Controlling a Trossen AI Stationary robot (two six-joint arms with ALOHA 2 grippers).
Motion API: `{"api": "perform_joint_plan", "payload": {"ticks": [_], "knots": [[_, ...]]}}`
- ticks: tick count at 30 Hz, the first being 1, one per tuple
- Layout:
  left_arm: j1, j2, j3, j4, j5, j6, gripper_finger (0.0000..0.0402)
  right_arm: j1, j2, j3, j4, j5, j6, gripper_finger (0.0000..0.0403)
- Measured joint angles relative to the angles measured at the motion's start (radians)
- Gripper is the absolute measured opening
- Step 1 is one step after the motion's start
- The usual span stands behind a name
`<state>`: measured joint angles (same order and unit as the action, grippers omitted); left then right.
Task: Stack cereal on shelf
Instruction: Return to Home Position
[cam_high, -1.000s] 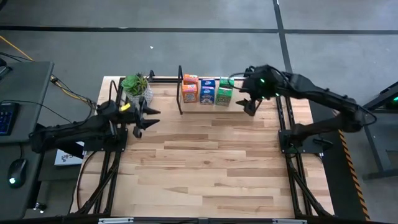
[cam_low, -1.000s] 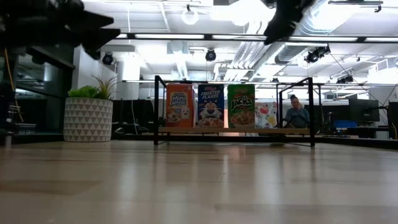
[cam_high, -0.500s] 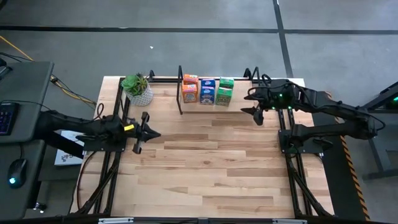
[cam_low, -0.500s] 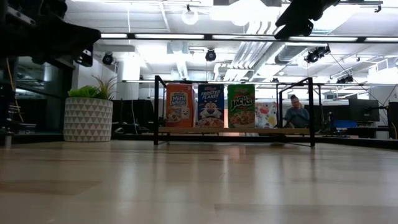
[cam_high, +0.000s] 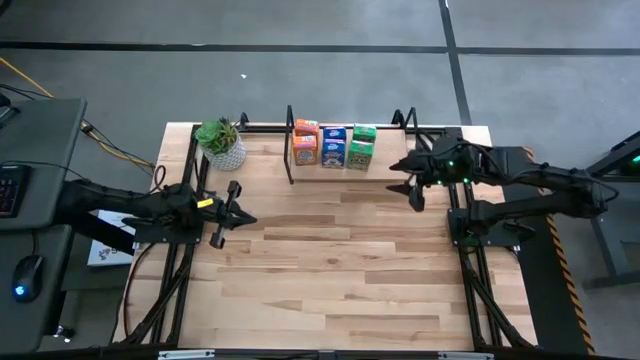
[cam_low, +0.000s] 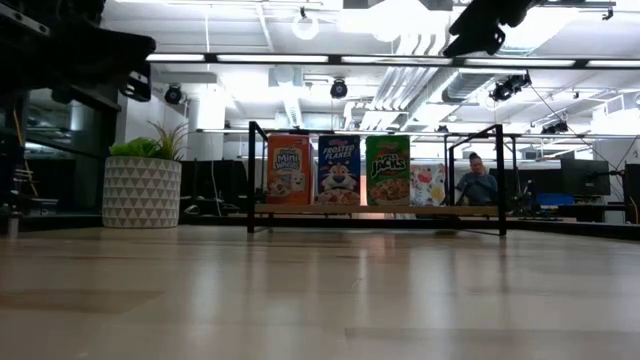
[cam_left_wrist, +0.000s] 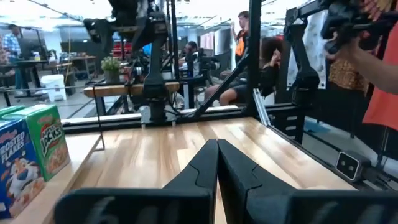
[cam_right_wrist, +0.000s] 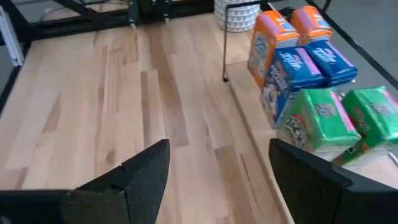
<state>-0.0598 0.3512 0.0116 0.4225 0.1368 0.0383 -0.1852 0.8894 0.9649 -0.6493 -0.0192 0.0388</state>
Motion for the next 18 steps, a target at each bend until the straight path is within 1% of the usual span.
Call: {"api": "perform_joint_plan", "payload": {"ticks": [3, 5, 7, 10, 14, 18], "knots": [[0.001, 0.001, 0.000, -0.003, -0.001, -0.009, 0.0000, 0.048, -0.007, -0.002, 0.034, 0.065, 0.022, 0.0267], [0.001, 0.001, 0.000, -0.003, -0.001, -0.009, 0.0000, 0.084, -0.026, -0.035, 0.107, 0.103, 0.032, 0.0267], [0.001, 0.001, 0.000, -0.005, -0.001, -0.013, 0.0000, 0.115, -0.066, -0.112, 0.215, 0.117, 0.033, 0.0267], [0.001, 0.001, 0.000, -0.015, -0.001, -0.044, 0.0001, 0.144, -0.155, -0.267, 0.375, 0.116, 0.060, 0.0267], [0.001, 0.002, 0.000, -0.019, -0.001, -0.061, 0.0000, 0.146, -0.307, -0.463, 0.514, 0.123, 0.114, 0.0267], [0.001, 0.002, 0.000, -0.018, -0.001, -0.061, 0.0001, 0.146, -0.465, -0.620, 0.610, 0.120, 0.120, 0.0267]]}}
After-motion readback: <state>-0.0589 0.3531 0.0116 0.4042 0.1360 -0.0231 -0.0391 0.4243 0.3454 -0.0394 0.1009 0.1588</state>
